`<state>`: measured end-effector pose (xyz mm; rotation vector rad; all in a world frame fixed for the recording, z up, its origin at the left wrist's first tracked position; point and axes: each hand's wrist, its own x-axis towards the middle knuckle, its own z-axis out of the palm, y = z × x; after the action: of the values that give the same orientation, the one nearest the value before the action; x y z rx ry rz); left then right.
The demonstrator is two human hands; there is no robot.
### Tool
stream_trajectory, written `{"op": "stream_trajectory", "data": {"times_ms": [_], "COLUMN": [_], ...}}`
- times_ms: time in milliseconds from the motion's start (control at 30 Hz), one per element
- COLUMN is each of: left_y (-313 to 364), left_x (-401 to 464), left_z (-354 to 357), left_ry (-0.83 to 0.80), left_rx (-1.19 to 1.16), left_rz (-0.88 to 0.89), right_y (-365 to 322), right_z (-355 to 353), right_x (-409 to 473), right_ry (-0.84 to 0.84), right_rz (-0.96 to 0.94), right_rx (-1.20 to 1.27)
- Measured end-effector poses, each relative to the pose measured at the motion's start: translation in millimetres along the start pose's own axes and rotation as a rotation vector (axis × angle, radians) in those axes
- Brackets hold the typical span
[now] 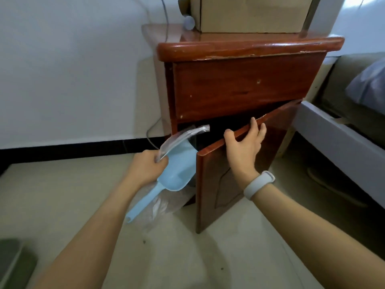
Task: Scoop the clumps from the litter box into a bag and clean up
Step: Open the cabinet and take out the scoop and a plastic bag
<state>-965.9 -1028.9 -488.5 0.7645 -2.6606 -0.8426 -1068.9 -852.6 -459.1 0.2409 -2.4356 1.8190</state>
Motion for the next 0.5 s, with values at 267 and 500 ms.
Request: {"op": "stream_trajectory", "data": {"times_ms": [267,500], "left_y": [-50.6,-100.8], "left_x": [-12.5,-32.2], "left_z": [-41.6,-55.2], "left_ry": [-0.046,0.300], "left_rx": [0.033,0.098], "left_rz": [-0.076,-0.226], "right_y": [-5.1,-3.0], "right_z": [42.5,60.8], "right_x": [16.1,21.7], "right_ry": [0.134,0.215], "right_rz": [0.001,-0.048], "right_rx": [0.000,-0.024]}}
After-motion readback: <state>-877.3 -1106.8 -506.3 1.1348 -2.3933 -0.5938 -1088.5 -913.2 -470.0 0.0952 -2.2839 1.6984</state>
